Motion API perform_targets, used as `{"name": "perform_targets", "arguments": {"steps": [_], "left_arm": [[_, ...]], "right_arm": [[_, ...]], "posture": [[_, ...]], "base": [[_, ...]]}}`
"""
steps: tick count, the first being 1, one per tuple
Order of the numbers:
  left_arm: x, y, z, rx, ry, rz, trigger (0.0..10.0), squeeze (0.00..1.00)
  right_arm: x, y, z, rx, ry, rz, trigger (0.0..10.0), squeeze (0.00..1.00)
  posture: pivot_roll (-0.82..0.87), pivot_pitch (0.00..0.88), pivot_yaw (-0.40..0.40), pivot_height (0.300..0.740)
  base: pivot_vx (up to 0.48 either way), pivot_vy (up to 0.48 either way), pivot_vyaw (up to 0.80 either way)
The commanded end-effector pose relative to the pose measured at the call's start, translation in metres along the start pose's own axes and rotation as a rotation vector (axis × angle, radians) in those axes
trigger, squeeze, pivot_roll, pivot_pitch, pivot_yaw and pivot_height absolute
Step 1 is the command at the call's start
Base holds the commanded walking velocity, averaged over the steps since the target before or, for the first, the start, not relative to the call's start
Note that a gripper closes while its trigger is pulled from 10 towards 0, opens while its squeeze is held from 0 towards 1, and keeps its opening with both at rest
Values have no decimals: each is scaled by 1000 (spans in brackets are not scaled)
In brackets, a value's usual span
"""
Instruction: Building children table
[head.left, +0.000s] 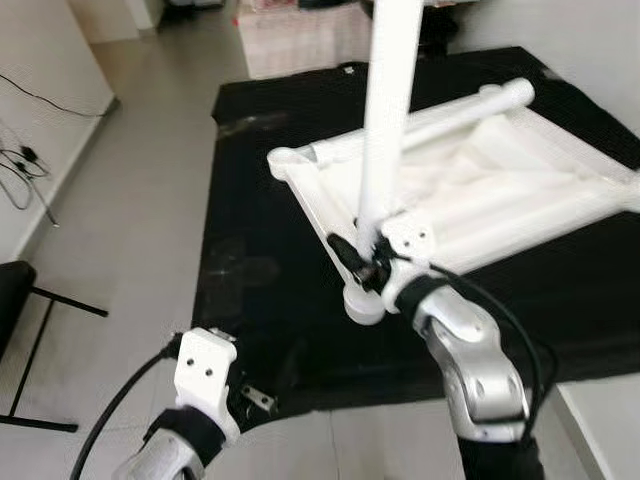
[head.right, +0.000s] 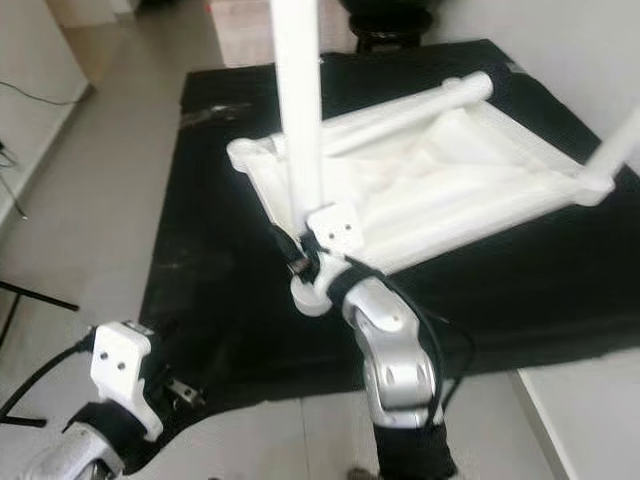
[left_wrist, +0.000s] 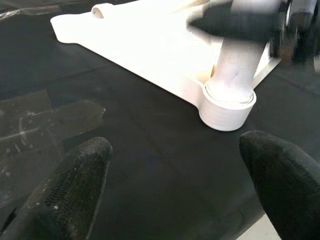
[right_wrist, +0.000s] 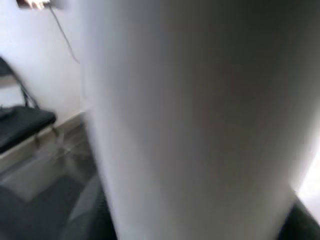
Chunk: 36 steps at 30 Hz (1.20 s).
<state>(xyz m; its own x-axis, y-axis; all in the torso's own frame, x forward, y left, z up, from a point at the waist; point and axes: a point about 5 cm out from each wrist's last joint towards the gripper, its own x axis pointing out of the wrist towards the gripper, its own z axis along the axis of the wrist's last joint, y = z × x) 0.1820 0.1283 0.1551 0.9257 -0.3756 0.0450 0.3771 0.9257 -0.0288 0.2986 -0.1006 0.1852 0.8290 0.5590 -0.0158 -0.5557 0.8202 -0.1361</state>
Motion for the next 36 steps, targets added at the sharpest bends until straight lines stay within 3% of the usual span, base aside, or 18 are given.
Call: {"name": "perform_targets", "arguments": {"steps": [1, 3, 4, 5, 6, 11, 12, 13, 17, 19, 20, 21, 29, 33, 36], "left_arm": [[-1, 2, -4, 3, 15, 19, 10000, 0], [0, 2, -4, 3, 13, 18, 10000, 0], [0, 2, -4, 3, 13, 18, 10000, 0], [0, 1, -5, 1, 12, 16, 10000, 0], [2, 0, -5, -1, 9, 12, 10000, 0], [2, -1, -5, -5, 6, 11, 10000, 0], [2, -2, -5, -9, 4, 10, 10000, 0], [2, -2, -5, -9, 4, 10, 10000, 0], [2, -5, -5, -19, 1, 10, 10000, 0], [2, -5, -5, -20, 1, 10, 10000, 0], [2, -5, -5, -23, 2, 9, 10000, 0], [1, -7, -6, -25, 2, 8, 10000, 0], [1, -11, -7, -35, 0, 8, 10000, 0], [1, -12, -7, -40, -2, 6, 10000, 0], [1, -12, -6, -43, -5, 8, 10000, 0]], "right_arm": [[4, 14, -16, 63, 78, 69, 10000, 1000], [8, 21, -2, 102, 4, 245, 10000, 1000], [8, 21, -2, 102, 4, 245, 10000, 1000], [8, 23, 2, 109, -18, 338, 10000, 1000], [8, 16, 10, 20, -50, 464, 10000, 1000], [4, 10, 13, -18, -52, 628, 10000, 1000], [5, 3, 14, -26, -42, 677, 10000, 0], [5, 3, 14, -26, -42, 677, 10000, 0], [14, -23, 23, -56, -19, 754, 10000, 0], [15, -26, 25, -64, -16, 759, 10000, 0], [20, -32, 32, -64, -25, 768, 7059, 0], [23, -37, 36, -71, -23, 791, 0, 0], [17, -46, 38, -85, -6, 912, 0, 0], [11, -49, 34, -66, 0, 920, 0, 0], [2, -45, 24, -13, -11, 842, 0, 0]], "posture": [[-26, 183, 49, 740], [-22, 178, 44, 740], [-22, 178, 44, 740], [-23, 177, 44, 740], [-15, 177, 40, 740], [-16, 176, 38, 740], [-12, 180, 34, 740], [-12, 180, 34, 740], [-6, 179, 29, 740], [-6, 179, 29, 740], [-4, 179, 27, 740], [-2, 179, 22, 740], [-9, 181, 18, 740], [-13, 182, 15, 740], [-22, 190, 5, 740]], "base": [[0, 0, 0], [0, 0, 0], [0, 0, 0], [0, 0, 0], [0, 0, 0], [0, 0, 0], [0, 0, 0], [0, 0, 0], [0, 0, 0], [0, 0, 0], [0, 0, 0], [0, 0, 0], [0, 0, 0], [0, 0, 0], [0, 0, 0]]}}
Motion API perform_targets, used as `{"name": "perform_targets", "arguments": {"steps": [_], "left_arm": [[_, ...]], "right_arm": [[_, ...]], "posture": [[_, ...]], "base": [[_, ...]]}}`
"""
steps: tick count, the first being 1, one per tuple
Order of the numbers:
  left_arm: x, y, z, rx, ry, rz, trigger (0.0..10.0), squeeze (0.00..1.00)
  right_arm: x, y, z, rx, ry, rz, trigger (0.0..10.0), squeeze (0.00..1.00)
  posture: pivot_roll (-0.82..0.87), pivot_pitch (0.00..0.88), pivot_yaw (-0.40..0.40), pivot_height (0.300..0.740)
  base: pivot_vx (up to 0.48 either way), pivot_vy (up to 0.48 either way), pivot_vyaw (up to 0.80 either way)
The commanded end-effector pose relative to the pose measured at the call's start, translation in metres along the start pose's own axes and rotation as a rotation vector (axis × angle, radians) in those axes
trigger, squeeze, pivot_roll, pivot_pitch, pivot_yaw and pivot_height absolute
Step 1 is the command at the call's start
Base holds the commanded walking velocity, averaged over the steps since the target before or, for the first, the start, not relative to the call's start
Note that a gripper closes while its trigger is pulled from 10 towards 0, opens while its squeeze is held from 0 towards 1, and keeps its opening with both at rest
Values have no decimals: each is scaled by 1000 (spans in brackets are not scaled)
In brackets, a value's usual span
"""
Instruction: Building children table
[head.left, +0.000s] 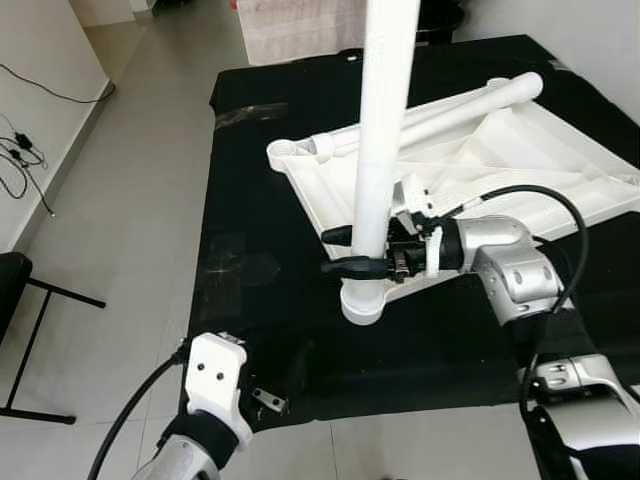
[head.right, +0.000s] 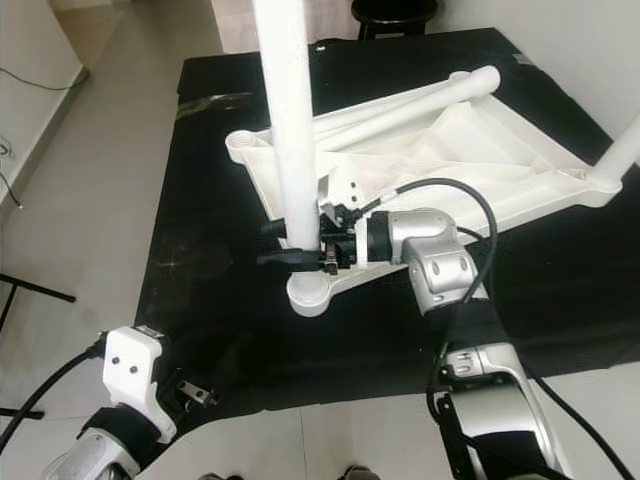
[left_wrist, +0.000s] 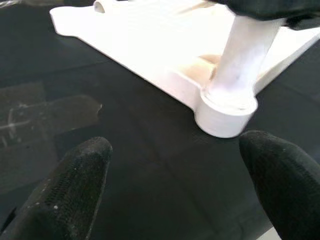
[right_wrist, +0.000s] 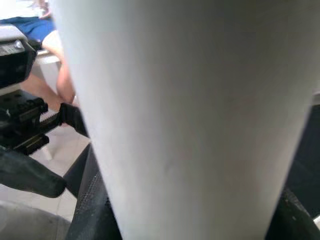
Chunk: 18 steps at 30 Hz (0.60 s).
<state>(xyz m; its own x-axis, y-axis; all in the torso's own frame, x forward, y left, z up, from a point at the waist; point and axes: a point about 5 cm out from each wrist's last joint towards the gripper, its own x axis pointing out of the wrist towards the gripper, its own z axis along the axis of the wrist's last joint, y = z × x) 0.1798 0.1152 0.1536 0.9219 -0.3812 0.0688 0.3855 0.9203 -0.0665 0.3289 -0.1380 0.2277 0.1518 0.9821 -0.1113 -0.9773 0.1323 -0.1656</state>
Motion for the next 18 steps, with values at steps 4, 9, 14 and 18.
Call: {"name": "perform_targets", "arguments": {"steps": [4, 9, 14, 18], "left_arm": [[-3, 3, -3, -5, 14, 21, 10000, 0], [-4, 10, -2, 3, 16, 30, 10000, 0], [0, 10, -3, 8, 21, 15, 10000, 0], [-1, 12, -3, 11, 16, 46, 10000, 0]], "right_arm": [[9, 21, -26, 100, -6, -157, 0, 0], [32, 67, -58, 153, 171, -788, 0, 0], [44, 47, -51, 157, 144, -802, 0, 0], [51, 46, -46, 179, 103, -768, 10000, 0]], "posture": [[-24, 198, -1, 740], [-44, 212, 38, 740], [-31, 194, 23, 740], [-27, 192, 24, 740]], "base": [[0, 0, 0], [0, 0, 0], [0, 0, 0], [0, 0, 0]]}}
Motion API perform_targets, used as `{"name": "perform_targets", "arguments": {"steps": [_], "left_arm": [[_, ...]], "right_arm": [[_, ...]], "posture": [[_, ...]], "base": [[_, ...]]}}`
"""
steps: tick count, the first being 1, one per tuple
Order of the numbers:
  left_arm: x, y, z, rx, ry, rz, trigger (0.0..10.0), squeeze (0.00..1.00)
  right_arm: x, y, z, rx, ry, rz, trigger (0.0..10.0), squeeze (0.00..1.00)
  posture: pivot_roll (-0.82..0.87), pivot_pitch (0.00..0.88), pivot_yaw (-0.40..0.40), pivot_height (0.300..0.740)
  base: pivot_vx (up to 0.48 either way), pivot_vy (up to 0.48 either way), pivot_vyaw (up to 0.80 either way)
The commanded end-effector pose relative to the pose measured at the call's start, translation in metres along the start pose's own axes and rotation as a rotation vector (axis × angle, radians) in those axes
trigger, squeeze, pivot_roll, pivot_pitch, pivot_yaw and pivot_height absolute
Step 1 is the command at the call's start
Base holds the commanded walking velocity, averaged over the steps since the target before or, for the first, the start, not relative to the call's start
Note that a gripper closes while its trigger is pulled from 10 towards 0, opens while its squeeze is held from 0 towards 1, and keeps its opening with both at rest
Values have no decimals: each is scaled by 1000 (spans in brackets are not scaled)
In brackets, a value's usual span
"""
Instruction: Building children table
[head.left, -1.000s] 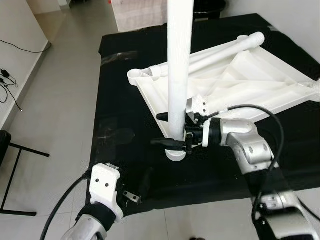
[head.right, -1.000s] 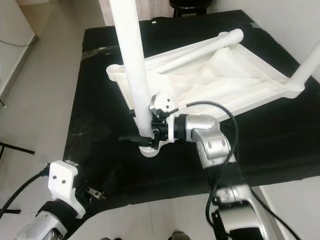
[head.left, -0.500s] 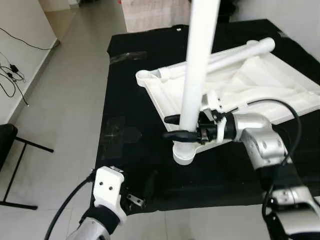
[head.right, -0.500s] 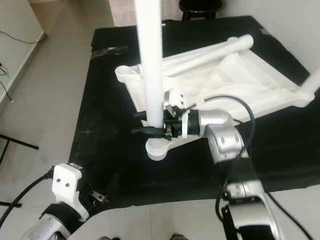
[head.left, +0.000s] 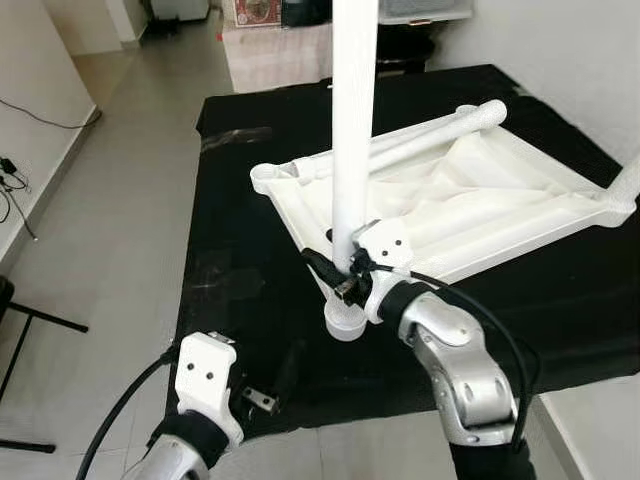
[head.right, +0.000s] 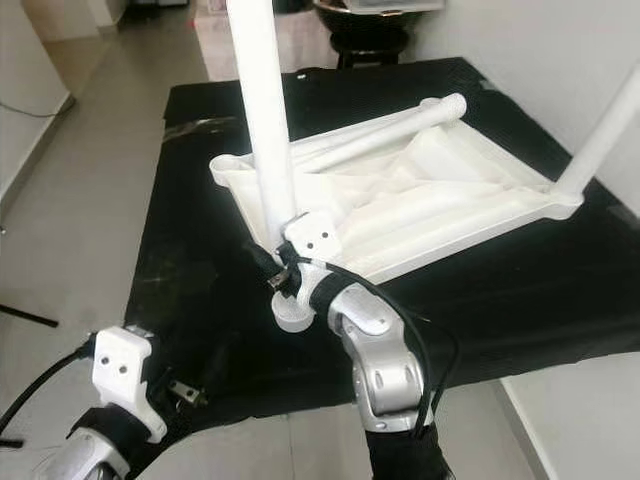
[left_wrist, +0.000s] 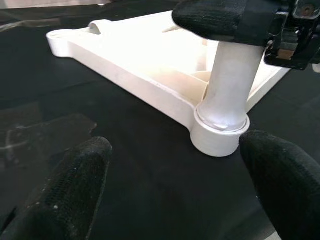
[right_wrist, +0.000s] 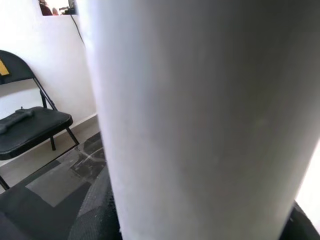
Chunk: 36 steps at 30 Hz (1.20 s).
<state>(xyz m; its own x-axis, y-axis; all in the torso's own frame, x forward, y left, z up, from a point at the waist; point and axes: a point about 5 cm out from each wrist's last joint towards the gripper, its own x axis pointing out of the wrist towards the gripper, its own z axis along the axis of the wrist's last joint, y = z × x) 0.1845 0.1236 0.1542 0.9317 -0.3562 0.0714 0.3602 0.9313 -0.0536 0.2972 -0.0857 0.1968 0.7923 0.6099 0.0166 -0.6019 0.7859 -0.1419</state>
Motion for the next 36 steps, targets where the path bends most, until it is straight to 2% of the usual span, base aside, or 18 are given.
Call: {"name": "perform_targets", "arguments": {"steps": [1, 3, 4, 6, 8, 10, 11, 12, 13, 14, 17, 20, 22, 23, 24, 25, 28, 36], "left_arm": [[-2, 3, -4, -2, 20, 27, 10000, 0], [-2, 3, -4, -2, 20, 29, 10000, 0], [-2, 3, -4, -1, 21, 27, 10000, 0], [-1, 1, -4, -1, 22, 18, 10000, 0], [-1, 1, -4, -1, 22, 15, 10000, 0], [-1, -1, -3, -2, 20, 11, 10000, 0], [-1, -1, -3, -2, 20, 11, 10000, 0], [-1, -1, -3, -2, 20, 10, 10000, 0], [-1, -1, -3, -2, 20, 10, 10000, 0], [-1, -2, -3, -3, 19, 10, 10000, 0], [-1, -2, -3, -5, 18, 11, 10000, 0], [-4, -4, -2, -10, 19, 14, 10000, 0], [-5, -4, -1, -11, 20, 15, 10000, 0], [-5, -5, -1, -13, 20, 16, 10000, 0], [-5, -5, -1, -13, 20, 16, 10000, 0], [-6, -6, -1, -14, 20, 16, 10000, 0], [-7, -11, 0, -17, 15, -5, 10000, 0], [-8, -14, 1, -20, 13, -29, 10000, 0]], "right_arm": [[2, 3, -23, 102, 107, 44, 10000, 0], [2, 7, -18, 124, 84, 85, 10000, 0], [2, 11, -11, 139, 48, 171, 10000, 1000], [-1, 14, -2, 142, -6, 368, 10000, 1000], [-2, 13, 1, 135, -19, 416, 10000, 1000], [-2, 1, 4, 45, -25, 563, 10000, 1000], [-2, 1, 4, 45, -25, 563, 10000, 1000], [-3, -3, 5, 12, -22, 608, 10000, 918], [-3, -3, 5, 12, -22, 608, 10000, 918], [1, -13, 6, -14, -8, 638, 10000, 0], [5, -21, 7, -38, 5, 665, 10000, 0], [14, -39, 14, -68, 39, 745, 10000, 0], [15, -41, 16, -67, 42, 761, 10000, 0], [17, -42, 19, -49, 35, 782, 3059, 0], [17, -42, 19, -49, 35, 782, 3059, 0], [19, -44, 23, -33, 25, 810, 0, 0], [19, -49, 30, -26, 9, 896, 0, 0], [17, -56, 25, -30, 18, 925, 0, 0]], "posture": [[-27, 190, 25, 740], [-27, 190, 25, 740], [-23, 191, 26, 740], [-24, 190, 26, 740], [-24, 190, 26, 740], [-13, 198, 22, 740], [-13, 198, 22, 740], [-13, 198, 22, 740], [-13, 198, 22, 740], [-9, 202, 20, 740], [-3, 206, 16, 740], [14, 223, 14, 740], [14, 223, 14, 740], [16, 228, 13, 740], [16, 228, 13, 740], [19, 232, 13, 740], [22, 238, 11, 740], [20, 239, 11, 740]], "base": [[0, 0, 0], [0, 0, 0], [0, 0, 0], [0, 0, 0], [0, 0, 0], [0, 0, 0], [0, 0, 0], [0, 0, 0], [0, 0, 0], [0, 0, 0], [0, 0, 0], [0, 0, 0], [0, 0, 0], [0, 0, 0], [0, 0, 0], [0, 0, 0], [0, 0, 0], [0, 0, 0]]}}
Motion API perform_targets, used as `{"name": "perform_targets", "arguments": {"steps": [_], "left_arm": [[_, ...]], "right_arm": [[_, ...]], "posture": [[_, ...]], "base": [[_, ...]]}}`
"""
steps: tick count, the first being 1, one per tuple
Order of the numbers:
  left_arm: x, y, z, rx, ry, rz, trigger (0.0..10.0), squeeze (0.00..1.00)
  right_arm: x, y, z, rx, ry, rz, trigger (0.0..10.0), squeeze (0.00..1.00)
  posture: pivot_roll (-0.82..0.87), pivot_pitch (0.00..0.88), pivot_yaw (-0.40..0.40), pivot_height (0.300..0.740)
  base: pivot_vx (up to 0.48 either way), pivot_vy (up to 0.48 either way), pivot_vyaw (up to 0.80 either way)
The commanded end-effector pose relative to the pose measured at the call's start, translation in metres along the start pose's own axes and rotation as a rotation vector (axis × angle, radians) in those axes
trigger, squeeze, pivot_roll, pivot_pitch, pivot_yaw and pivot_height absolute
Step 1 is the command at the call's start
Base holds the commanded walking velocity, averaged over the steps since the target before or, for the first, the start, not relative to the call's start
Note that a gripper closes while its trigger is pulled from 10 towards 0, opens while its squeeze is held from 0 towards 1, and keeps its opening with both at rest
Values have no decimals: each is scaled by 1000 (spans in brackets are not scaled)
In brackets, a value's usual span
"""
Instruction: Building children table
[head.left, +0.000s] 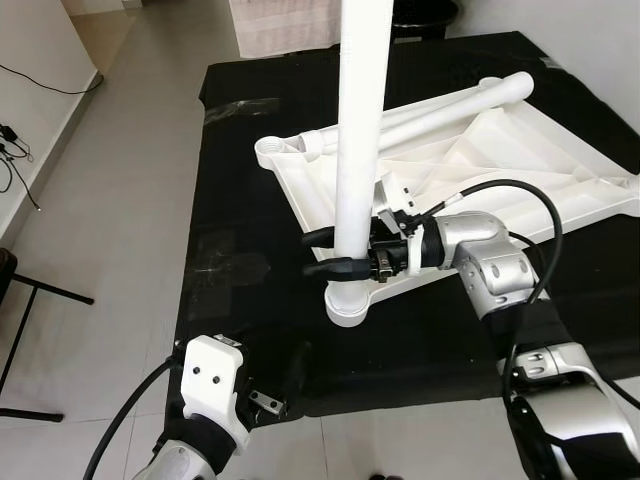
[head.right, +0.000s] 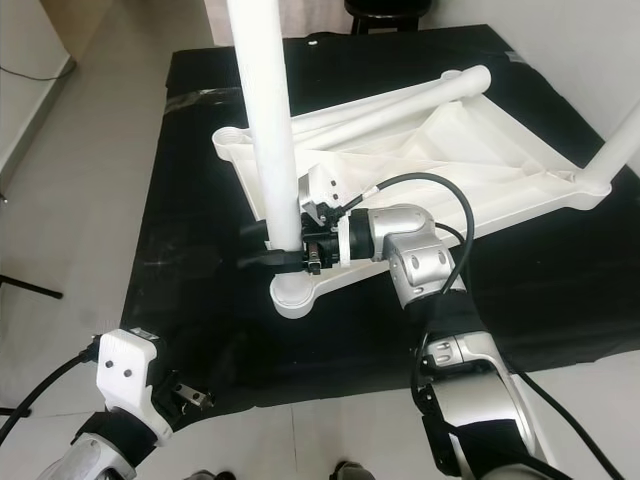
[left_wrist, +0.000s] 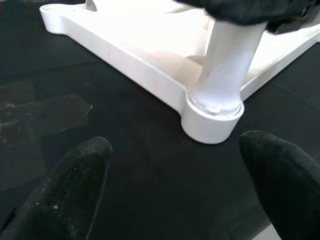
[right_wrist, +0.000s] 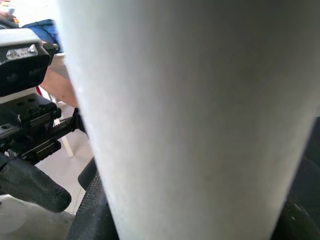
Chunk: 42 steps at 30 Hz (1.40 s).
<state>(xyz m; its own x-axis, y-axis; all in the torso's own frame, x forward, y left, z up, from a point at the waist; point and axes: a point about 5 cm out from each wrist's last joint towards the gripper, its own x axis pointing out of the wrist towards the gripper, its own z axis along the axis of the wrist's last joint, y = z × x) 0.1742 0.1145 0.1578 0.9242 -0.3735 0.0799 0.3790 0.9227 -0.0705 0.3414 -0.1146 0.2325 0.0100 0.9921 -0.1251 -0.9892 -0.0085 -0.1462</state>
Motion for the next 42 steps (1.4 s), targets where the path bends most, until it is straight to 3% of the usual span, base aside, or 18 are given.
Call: {"name": "perform_targets", "arguments": {"steps": [1, 7, 9, 13, 17, 18, 19, 20, 23, 24, 28, 29, 30, 31, 32, 33, 37, 42], "left_arm": [[-2, -3, -2, -2, 20, -16, 10000, 0], [-3, -4, -1, 22, 18, -45, 10000, 0], [-4, -3, -1, 37, 22, -58, 10000, 0], [-2, 1, -3, 36, 24, -63, 10000, 0], [1, 3, -4, 34, 24, -75, 10000, 0], [2, 3, -5, 36, 25, -82, 10000, 0], [2, 3, -5, 36, 25, -82, 10000, 0], [3, 3, -5, 39, 24, -79, 10000, 0], [3, 3, -6, 42, 24, -72, 10000, 0], [4, 4, -6, 44, 24, -61, 10000, 0], [4, 4, -7, 47, 23, -50, 10000, 0], [4, 4, -7, 46, 22, -50, 10000, 0], [4, 4, -7, 46, 22, -50, 10000, 0], [4, 4, -6, 45, 21, -51, 10000, 0], [4, 4, -6, 45, 21, -51, 10000, 0], [4, 4, -6, 43, 20, -52, 10000, 0], [4, 3, -6, 40, 19, -53, 10000, 0], [1, 0, -5, 30, 21, -54, 10000, 0]], "right_arm": [[-3, 3, -9, 35, 2, -14, 0, 0], [13, 27, -45, 137, 22, -429, 0, 0], [19, 45, -64, 201, 104, -813, 0, 0], [26, 64, -61, 217, 123, -935, 0, 0], [31, 62, -56, 209, 96, -912, 0, 0], [32, 55, -54, 205, 75, -922, 2627, 0], [32, 55, -54, 205, 75, -922, 2627, 0], [36, 52, -50, 205, 47, -900, 10000, 0], [39, 50, -46, 204, 13, -877, 10000, 0], [44, 50, -38, 213, -42, -783, 10000, 1000], [45, 51, -21, 138, -109, -459, 10000, 1000], [40, 50, -19, 75, -84, -381, 10000, 780], [40, 50, -19, 75, -84, -381, 10000, 780], [35, 48, -19, 38, -58, -328, 10000, 212], [35, 48, -19, 38, -58, -328, 10000, 212], [30, 41, -18, 19, -34, -279, 10000, 0], [25, 36, -17, 12, -15, -240, 10000, 0], [12, 1, -4, -30, 23, -191, 10000, 0]], "posture": [[9, 240, 4, 740], [3, 234, -4, 740], [-13, 236, 11, 740], [-36, 205, 30, 740], [-30, 195, 28, 740], [-30, 183, 26, 740], [-30, 183, 26, 740], [-31, 178, 26, 740], [-26, 172, 25, 740], [-20, 167, 23, 740], [-17, 166, 22, 740], [-11, 172, 19, 740], [-11, 172, 19, 740], [-8, 177, 18, 740], [-8, 177, 18, 740], [-5, 180, 16, 740], [-3, 181, 17, 740], [19, 199, 15, 740]], "base": [[0, 0, 0], [0, 0, 0], [0, 0, 0], [0, 0, 0], [0, 0, 0], [0, 0, 0], [0, 0, 0], [0, 0, 0], [0, 0, 0], [0, 0, 0], [0, 0, 0], [0, 0, 0], [0, 0, 0], [0, 0, 0], [0, 0, 0], [0, 0, 0], [0, 0, 0], [0, 0, 0]]}}
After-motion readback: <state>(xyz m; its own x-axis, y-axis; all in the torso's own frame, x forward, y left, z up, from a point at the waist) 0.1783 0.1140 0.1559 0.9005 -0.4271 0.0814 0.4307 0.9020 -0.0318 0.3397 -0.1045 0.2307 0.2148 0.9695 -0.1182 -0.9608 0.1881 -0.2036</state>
